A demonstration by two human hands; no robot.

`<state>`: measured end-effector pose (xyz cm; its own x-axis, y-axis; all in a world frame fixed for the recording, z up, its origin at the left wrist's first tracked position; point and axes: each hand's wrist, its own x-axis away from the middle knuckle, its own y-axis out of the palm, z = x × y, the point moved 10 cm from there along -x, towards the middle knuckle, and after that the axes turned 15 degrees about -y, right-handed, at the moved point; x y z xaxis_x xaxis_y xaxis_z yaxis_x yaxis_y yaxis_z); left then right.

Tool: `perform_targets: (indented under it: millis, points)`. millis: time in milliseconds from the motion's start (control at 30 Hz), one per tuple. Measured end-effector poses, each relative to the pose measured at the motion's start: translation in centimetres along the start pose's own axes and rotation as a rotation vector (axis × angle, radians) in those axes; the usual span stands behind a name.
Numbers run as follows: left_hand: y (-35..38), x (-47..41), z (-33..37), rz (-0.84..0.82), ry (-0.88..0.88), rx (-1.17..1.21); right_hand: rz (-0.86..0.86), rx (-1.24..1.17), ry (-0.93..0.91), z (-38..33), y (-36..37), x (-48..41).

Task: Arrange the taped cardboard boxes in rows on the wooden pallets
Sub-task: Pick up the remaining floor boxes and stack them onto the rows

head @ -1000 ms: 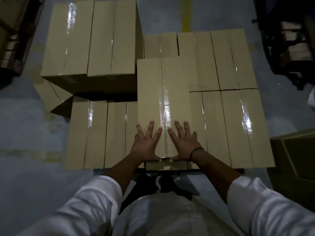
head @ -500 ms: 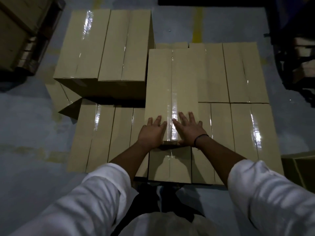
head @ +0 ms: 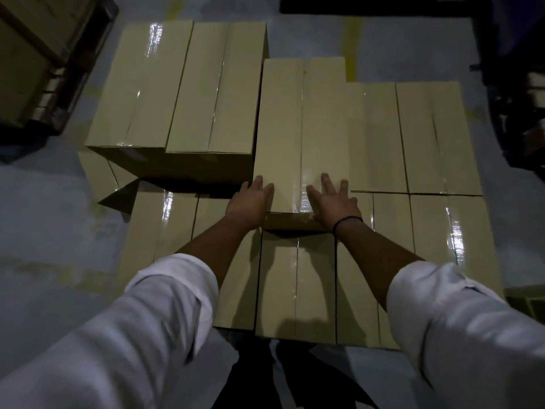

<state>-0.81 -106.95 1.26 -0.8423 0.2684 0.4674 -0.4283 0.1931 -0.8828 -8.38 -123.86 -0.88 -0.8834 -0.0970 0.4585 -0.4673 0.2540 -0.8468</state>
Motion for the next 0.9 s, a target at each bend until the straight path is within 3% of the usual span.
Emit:
perform_targets:
  millis: [433, 900]
  points:
    - [-2.6, -10.0, -3.0, 0.198, -0.029, 0.067, 0.085, 0.016, -0.048, 3.2, -4.7, -7.9]
    - [-4.6, -11.8, -3.6, 0.338, -0.091, -0.03, 0.093, -0.009, -0.062, 5.1, -6.5, -11.3]
